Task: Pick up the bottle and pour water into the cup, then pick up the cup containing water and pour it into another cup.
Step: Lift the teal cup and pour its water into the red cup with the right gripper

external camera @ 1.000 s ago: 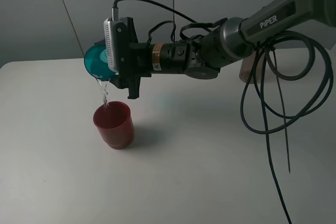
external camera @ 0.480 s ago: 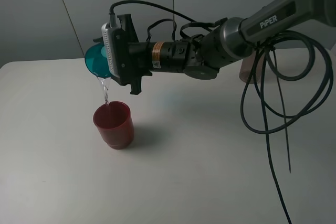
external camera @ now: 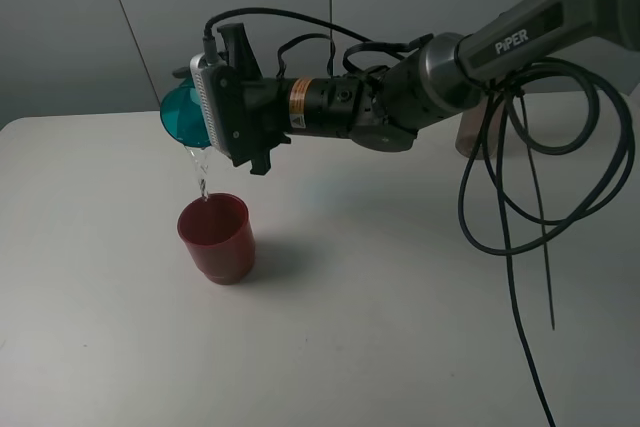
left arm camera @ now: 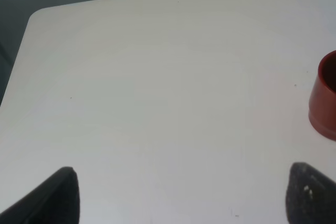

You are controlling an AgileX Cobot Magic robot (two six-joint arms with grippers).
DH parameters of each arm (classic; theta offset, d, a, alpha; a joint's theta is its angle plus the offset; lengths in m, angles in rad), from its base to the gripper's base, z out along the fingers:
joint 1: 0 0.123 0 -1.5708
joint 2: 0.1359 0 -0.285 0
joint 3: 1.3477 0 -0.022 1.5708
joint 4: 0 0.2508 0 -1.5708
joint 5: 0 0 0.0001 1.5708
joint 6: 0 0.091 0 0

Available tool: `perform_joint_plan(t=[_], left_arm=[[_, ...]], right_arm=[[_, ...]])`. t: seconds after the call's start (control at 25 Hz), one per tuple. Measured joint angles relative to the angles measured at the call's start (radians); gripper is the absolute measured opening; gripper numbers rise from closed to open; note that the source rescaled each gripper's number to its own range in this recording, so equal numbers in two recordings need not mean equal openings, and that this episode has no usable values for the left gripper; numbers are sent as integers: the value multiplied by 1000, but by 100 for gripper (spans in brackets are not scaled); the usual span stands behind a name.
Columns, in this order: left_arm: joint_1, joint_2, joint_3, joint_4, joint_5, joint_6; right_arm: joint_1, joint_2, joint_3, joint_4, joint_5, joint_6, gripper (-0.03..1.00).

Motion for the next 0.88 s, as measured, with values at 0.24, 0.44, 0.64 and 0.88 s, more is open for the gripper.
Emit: perform_joint_plan(t=[0.24,0.44,0.64,0.88], left_arm=[[0,0,0,0,0,-2],[0,0,0,0,0,-2],[0,0,0,0,0,-2],[0,0,0,0,0,-2]], right_arm=[[0,0,0,0,-77,-36,5],[0,0,-2,0,-91,-101,5],[2,0,-2,7,-91,-165,5],[1,0,-3,32,-98,-278,5]])
